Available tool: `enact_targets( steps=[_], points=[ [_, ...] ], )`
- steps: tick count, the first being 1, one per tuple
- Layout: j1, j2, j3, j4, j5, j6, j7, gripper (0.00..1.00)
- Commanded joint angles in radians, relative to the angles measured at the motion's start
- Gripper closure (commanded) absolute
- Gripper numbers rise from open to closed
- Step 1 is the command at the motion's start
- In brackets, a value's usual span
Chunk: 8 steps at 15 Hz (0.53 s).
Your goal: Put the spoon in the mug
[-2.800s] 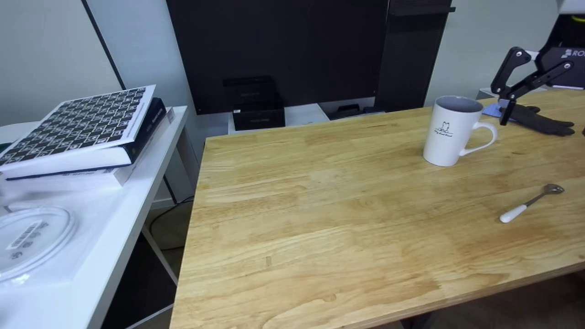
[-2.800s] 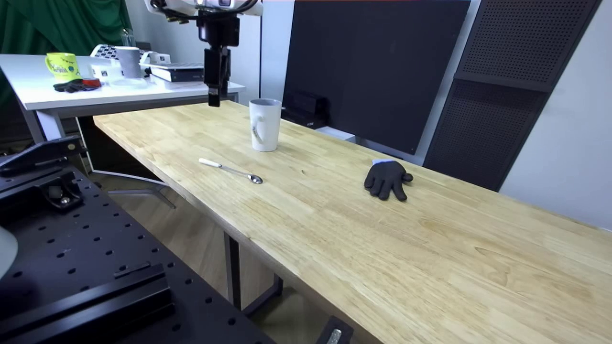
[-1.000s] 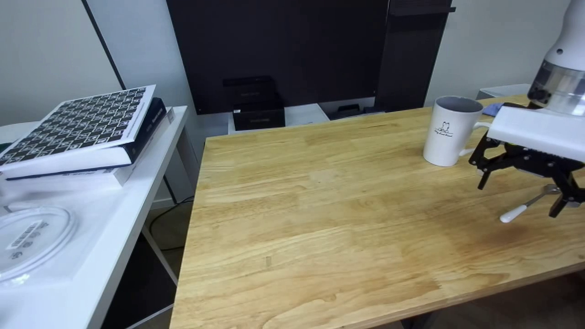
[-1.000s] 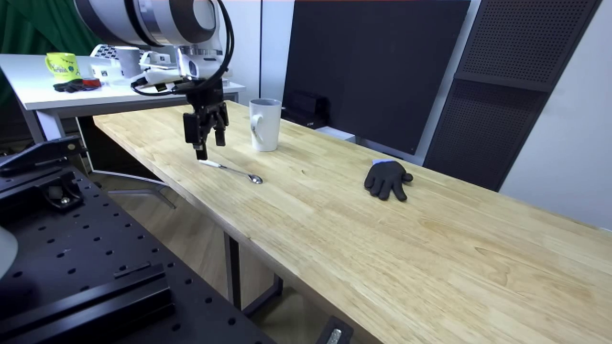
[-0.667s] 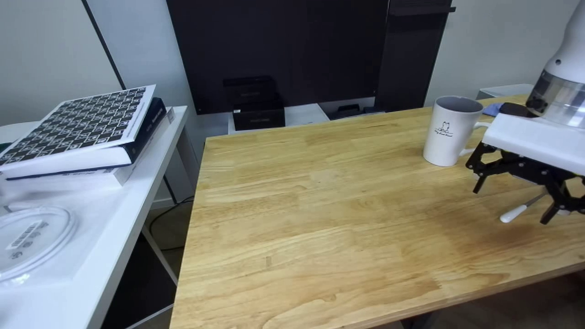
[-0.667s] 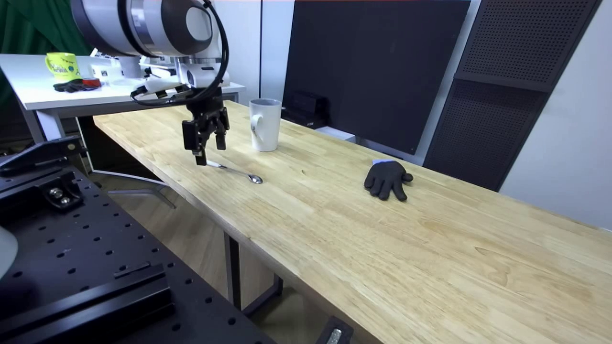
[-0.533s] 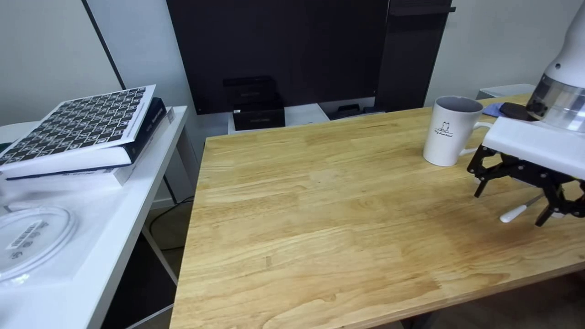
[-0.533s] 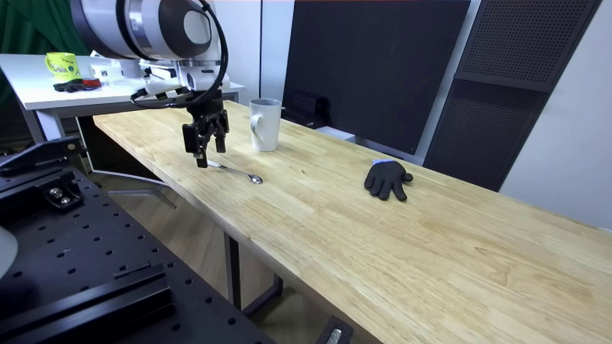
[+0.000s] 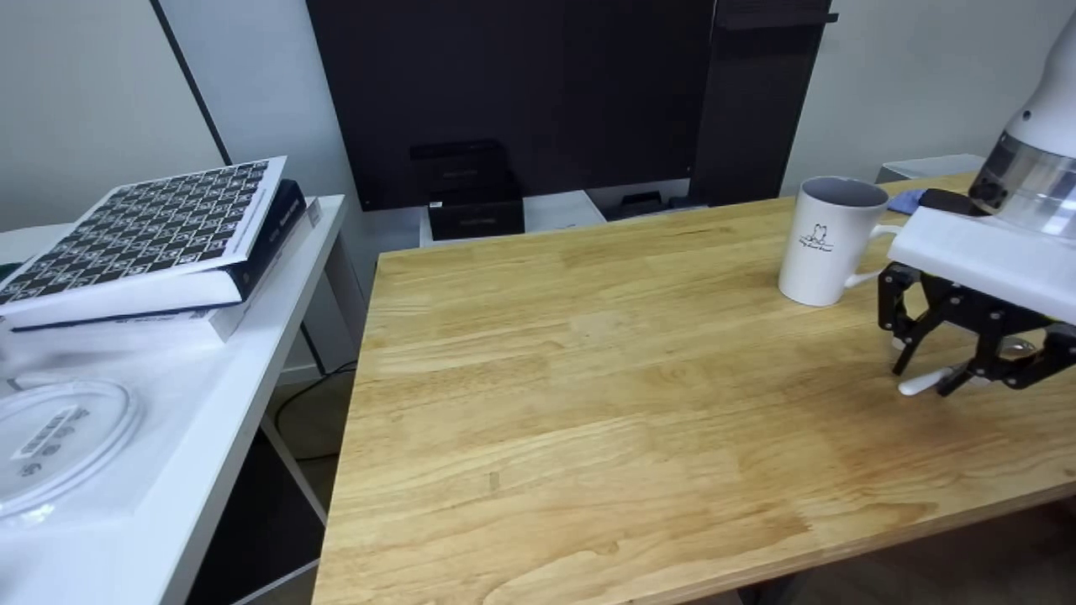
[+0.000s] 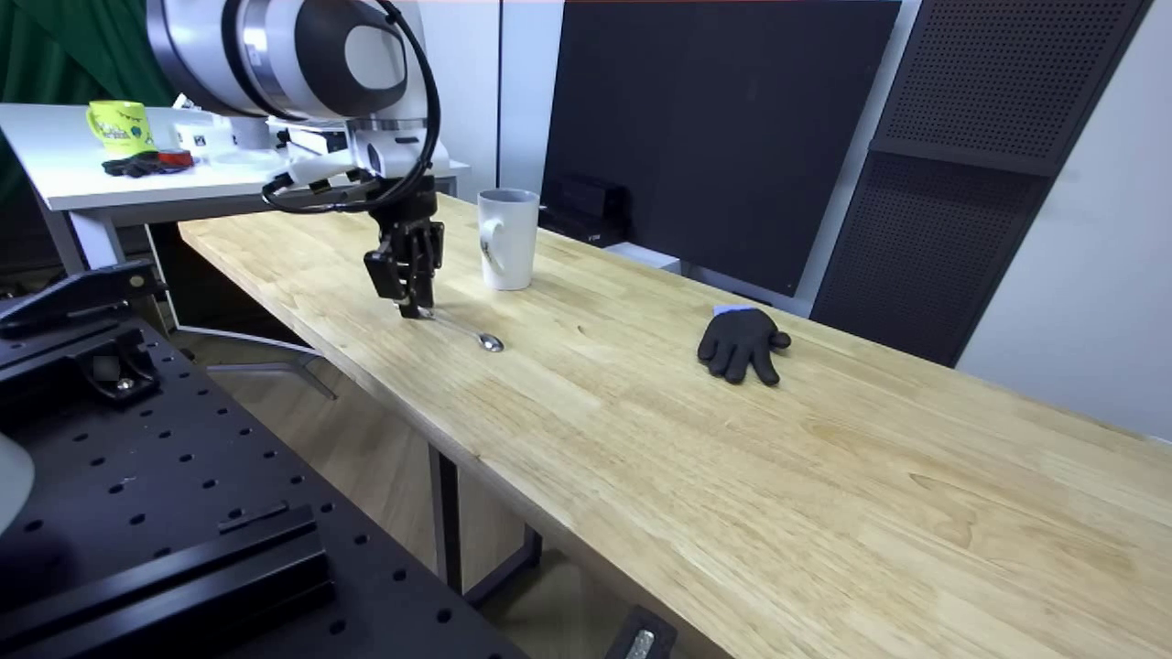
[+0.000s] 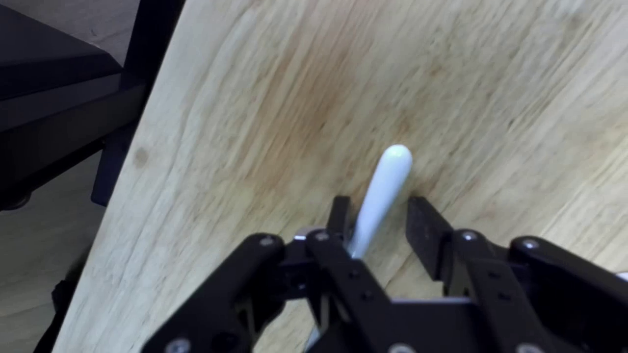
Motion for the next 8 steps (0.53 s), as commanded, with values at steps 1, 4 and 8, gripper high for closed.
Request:
enact_targets(
  steps=[1, 4, 8],
  points=[
    [-0.026, 0.002, 0.010, 0.003, 0.049, 0.003, -0.038, 0.94],
    [-0.047, -0.015, 0.023, 0.019, 0.064, -0.044, -0.061, 0.99],
    [-0.062, -0.076, 0.005, 0.051, 0.026, -0.196, -0.109, 0.97]
  ],
)
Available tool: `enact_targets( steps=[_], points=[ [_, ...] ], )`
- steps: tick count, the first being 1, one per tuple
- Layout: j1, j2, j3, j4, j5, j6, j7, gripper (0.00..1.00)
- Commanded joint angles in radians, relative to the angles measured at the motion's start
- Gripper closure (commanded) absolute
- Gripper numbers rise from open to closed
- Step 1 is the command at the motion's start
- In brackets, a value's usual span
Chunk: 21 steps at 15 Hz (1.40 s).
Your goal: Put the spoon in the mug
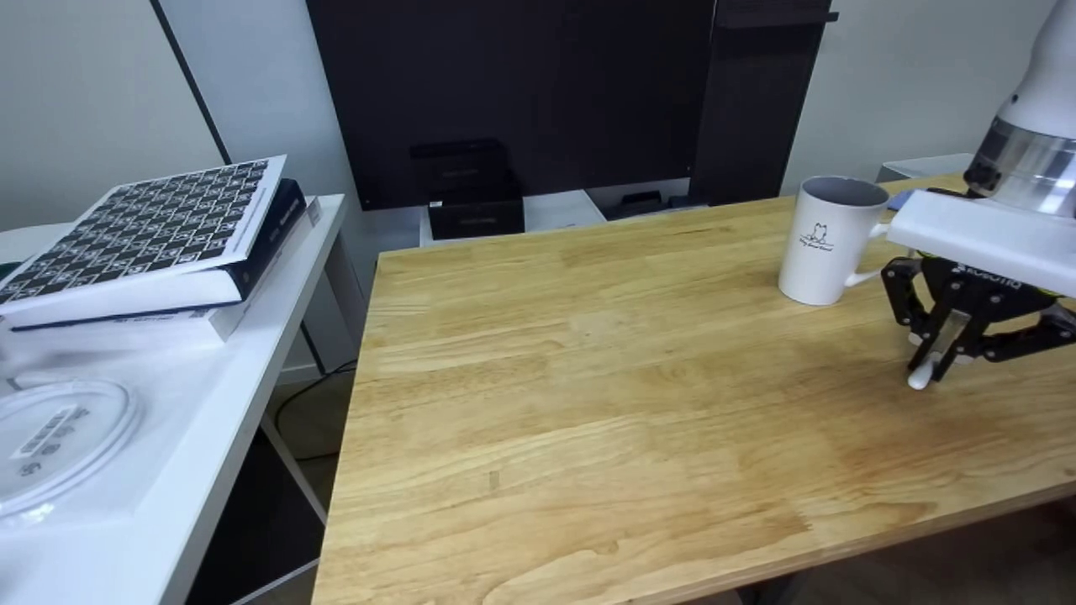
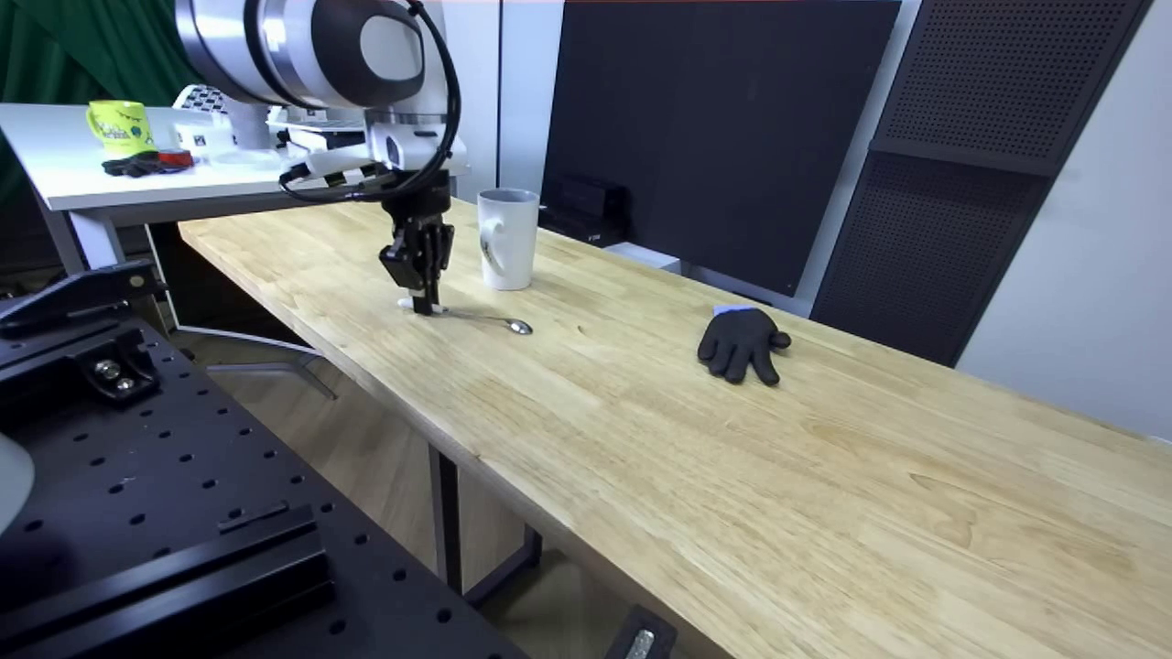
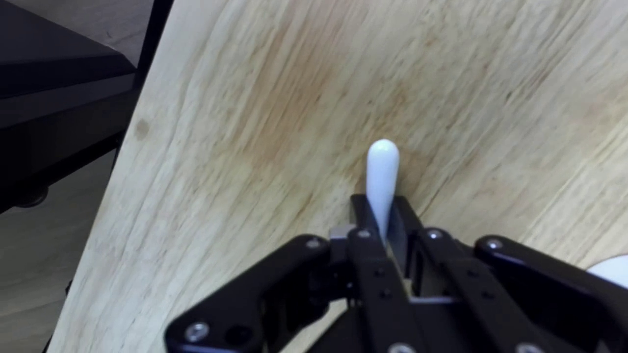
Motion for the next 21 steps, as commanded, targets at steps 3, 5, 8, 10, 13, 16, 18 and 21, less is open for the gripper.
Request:
enact_targets(
  steps=[3, 5, 8, 10, 13, 16, 18, 21],
  points=[
    [-0.031, -0.118, -0.023, 0.069, -0.061, -0.272, -0.058, 0.97],
    [-0.058, -0.161, -0.011, 0.103, -0.105, -0.369, -0.071, 0.97],
    [-0.113, -0.224, 0.032, 0.158, -0.148, -0.508, -0.104, 0.97],
    [-0.148, -0.259, 0.062, 0.198, -0.164, -0.595, -0.131, 0.97],
    [-0.190, -0.308, 0.096, 0.261, -0.184, -0.719, -0.164, 0.97],
    [-0.244, -0.331, 0.140, 0.325, -0.121, -0.811, -0.255, 0.97],
    [-0.280, -0.331, 0.168, 0.359, -0.039, -0.838, -0.333, 0.97],
    [-0.325, -0.312, 0.195, 0.401, 0.119, -0.862, -0.443, 0.97]
  ],
)
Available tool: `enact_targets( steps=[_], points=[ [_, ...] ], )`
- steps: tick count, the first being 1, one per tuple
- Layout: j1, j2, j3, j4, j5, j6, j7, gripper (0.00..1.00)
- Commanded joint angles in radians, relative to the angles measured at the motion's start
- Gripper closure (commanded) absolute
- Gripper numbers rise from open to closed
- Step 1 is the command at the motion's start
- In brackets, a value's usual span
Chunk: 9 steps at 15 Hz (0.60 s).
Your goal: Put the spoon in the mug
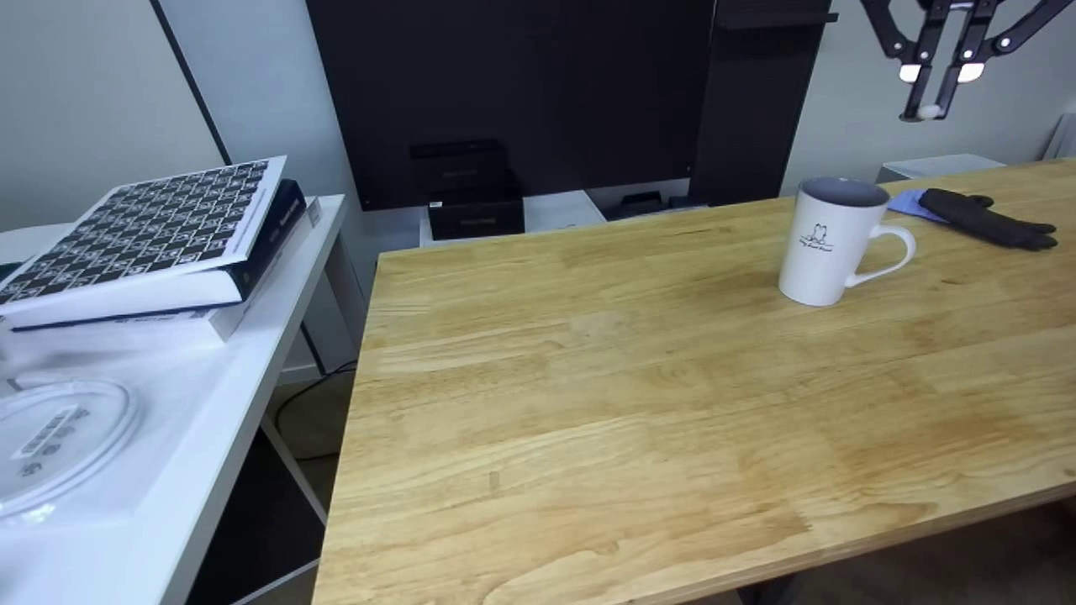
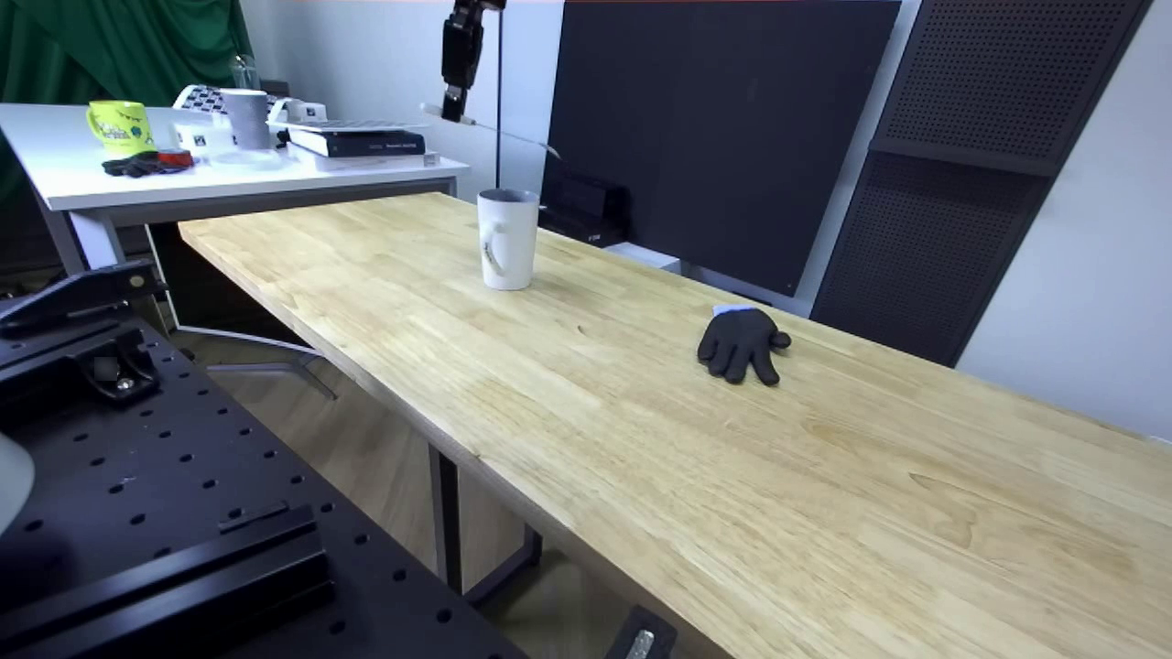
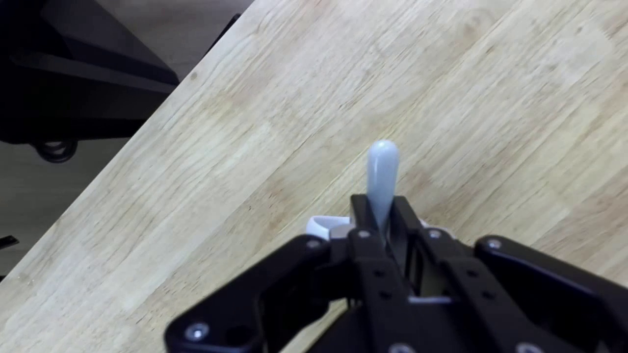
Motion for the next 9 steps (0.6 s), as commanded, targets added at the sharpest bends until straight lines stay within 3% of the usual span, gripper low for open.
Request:
enact_targets(
  steps=[1, 9],
  points=[
    [-0.063, 0.028, 0.037, 0.064, 0.159, -0.051, -0.118, 0.97],
    [-0.126, 0.114, 0.040, 0.115, 0.418, -0.040, -0.242, 0.97]
  ],
)
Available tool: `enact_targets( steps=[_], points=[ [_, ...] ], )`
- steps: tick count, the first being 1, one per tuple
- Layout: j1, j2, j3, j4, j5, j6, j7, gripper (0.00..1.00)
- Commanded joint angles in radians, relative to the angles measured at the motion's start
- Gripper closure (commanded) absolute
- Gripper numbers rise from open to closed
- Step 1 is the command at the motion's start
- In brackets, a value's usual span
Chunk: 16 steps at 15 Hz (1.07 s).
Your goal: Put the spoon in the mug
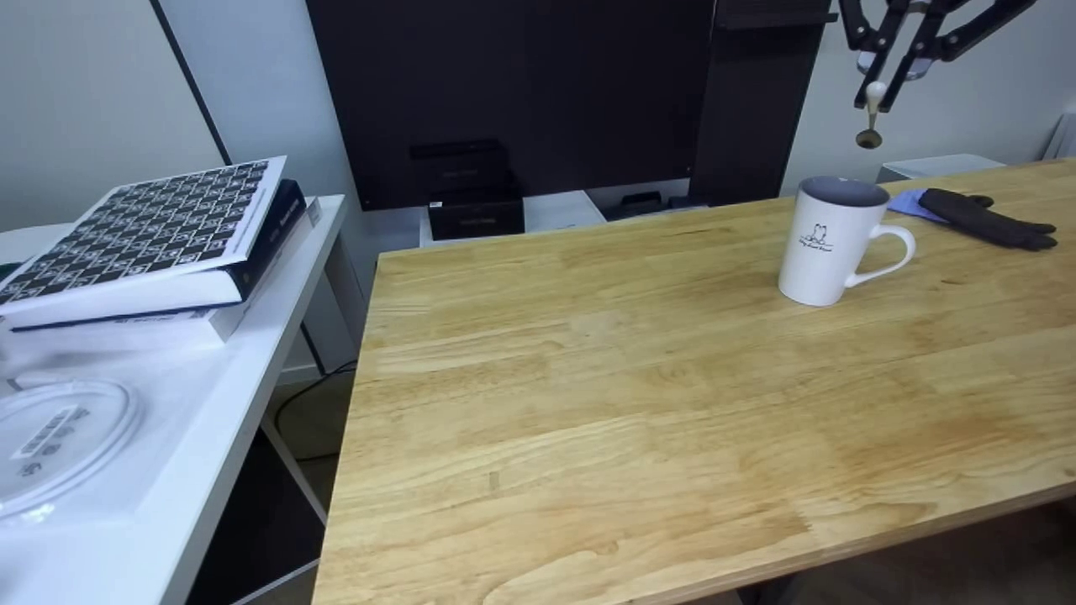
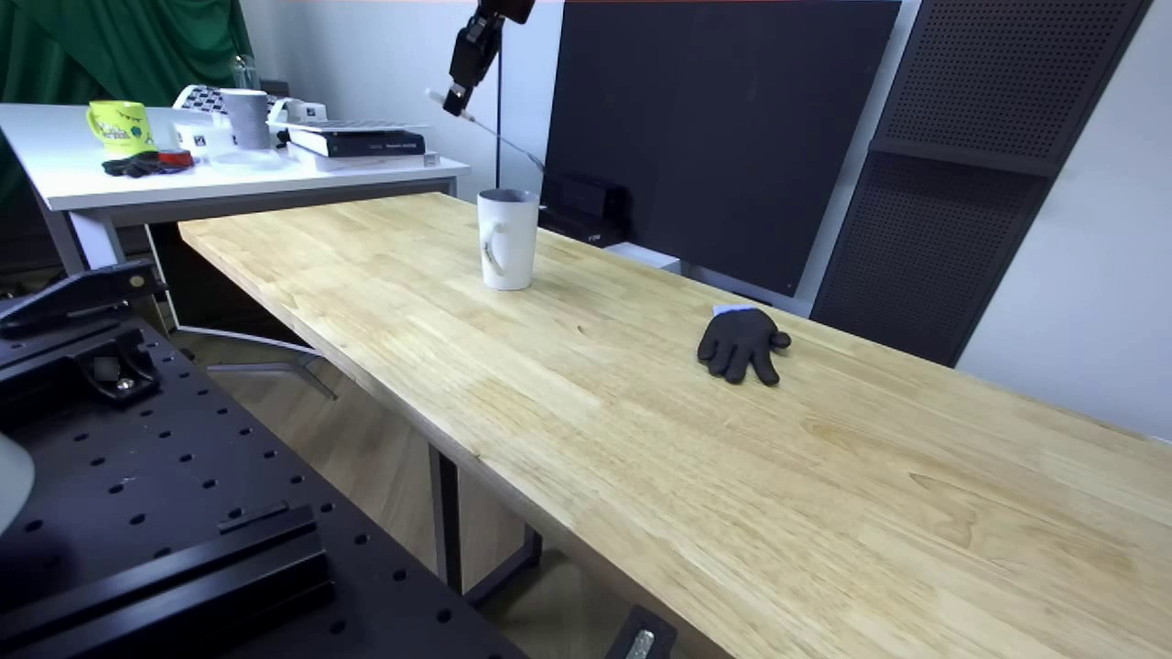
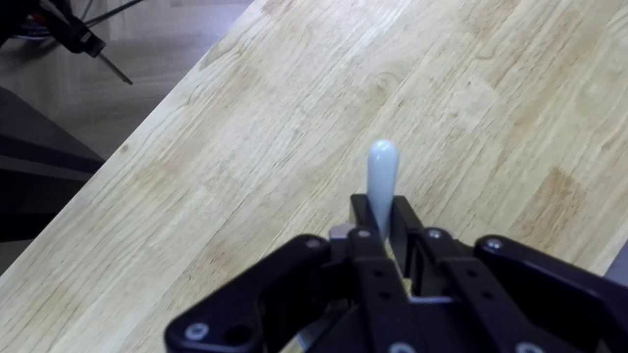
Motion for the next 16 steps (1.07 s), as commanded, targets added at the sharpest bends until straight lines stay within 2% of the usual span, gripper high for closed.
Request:
enact_targets(
  steps=[1, 9, 16],
  points=[
    [-0.031, 0.060, 0.014, 0.058, 0.112, -0.017, -0.039, 0.97],
    [-0.010, 0.134, 0.016, 0.101, 0.196, -0.008, -0.042, 0.97],
    [-0.034, 0.172, 0.009, 0.094, 0.291, -0.006, -0.075, 0.97]
  ],
)
